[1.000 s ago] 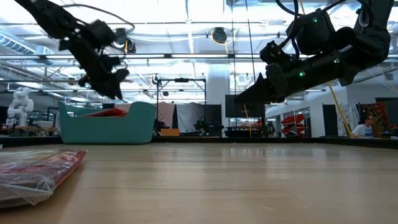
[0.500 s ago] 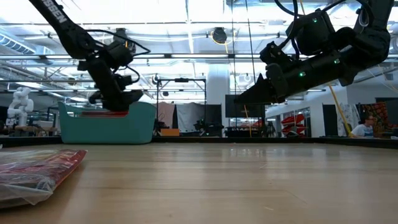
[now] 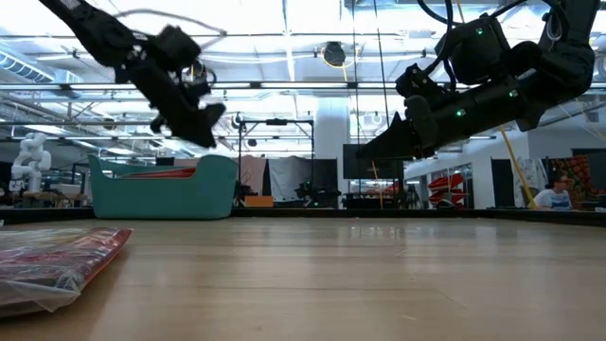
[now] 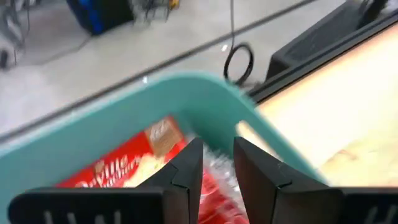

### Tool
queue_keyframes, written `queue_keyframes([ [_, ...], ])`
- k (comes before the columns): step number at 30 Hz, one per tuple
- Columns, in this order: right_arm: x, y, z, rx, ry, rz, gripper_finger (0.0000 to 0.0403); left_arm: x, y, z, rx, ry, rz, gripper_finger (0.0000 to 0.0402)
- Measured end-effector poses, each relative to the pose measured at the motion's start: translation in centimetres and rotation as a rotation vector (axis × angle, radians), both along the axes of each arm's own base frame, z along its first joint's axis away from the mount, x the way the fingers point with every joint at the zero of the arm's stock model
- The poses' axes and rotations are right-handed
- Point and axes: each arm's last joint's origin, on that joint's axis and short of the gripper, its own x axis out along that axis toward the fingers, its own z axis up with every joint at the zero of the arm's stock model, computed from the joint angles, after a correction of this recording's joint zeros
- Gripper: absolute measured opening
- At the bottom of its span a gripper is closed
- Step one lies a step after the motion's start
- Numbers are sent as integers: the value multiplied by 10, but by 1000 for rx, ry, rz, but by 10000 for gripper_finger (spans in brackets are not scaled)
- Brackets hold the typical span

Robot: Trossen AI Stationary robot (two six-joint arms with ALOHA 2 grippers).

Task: Sort popcorn bags into baskets
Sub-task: Put the red popcorn bag into the green bin

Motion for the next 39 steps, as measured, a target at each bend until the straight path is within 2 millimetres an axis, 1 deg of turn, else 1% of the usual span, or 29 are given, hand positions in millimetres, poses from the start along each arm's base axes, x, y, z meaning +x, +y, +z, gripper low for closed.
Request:
queue_keyframes([
  [3,0,0,-1,26,4,-7,126,-2,-16,17,41,-37,-41,92],
  [6,0,1,-2,60,3,14,126,-4,-35,28,41,-48,-97,92],
  [9,0,2,-2,94,-4,35,126,-3,-57,32,10,-43,-169,92],
  [12,0,5,-2,127,-13,50,126,1,-82,30,-39,-19,-261,92],
  [15,1,10,-2,156,-20,62,126,7,-111,24,-98,29,-383,92],
  [19,1,21,-2,190,-20,96,126,14,-157,14,-165,52,-577,93],
  [24,1,36,-2,227,-23,143,126,8,-207,-2,-244,14,-750,93],
  [27,0,44,-2,245,-26,169,126,2,-233,-11,-279,-53,-848,93],
  [29,0,49,-1,250,-27,178,126,-1,-246,-19,-277,-96,-901,97],
  [31,-1,54,-1,242,-29,176,126,-3,-258,-28,-287,-127,-942,112],
  [33,-1,58,-1,243,-35,170,126,-4,-268,-34,-304,-151,-965,138],
  [35,-2,62,-1,255,-42,165,126,0,-277,-41,-316,-161,-964,172],
  [39,-3,72,1,295,-58,192,126,8,-293,-60,-289,-126,-983,242],
])
